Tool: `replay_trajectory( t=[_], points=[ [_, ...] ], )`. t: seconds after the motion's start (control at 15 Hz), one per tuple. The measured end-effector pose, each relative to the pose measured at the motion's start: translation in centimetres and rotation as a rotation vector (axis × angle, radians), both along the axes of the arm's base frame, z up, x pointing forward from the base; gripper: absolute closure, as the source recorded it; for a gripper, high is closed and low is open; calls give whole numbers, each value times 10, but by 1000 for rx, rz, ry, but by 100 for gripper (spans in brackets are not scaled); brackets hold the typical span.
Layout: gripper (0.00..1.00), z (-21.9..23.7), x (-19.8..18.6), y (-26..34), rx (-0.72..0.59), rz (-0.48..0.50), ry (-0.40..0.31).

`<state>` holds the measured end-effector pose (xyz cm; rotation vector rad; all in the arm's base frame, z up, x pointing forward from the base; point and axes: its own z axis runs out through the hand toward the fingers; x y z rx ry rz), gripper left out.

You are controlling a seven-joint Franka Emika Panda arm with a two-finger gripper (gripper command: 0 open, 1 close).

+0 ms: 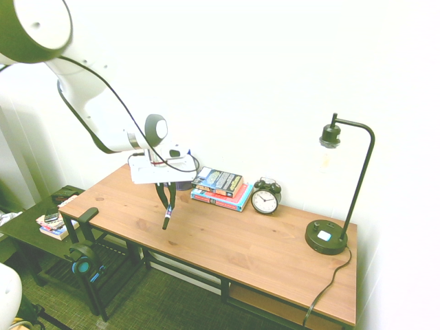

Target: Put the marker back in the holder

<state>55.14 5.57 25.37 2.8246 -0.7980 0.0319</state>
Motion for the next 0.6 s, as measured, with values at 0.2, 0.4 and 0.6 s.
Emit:
replay_trajectory(
  t=[0.2,0.4,0.6],
  points=[
    [100,73,-10,11,44,-91,-161],
    [100,115,9,32,135,-207,-304],
    [100,123,48,45,171,-338,-449]
  ],
)
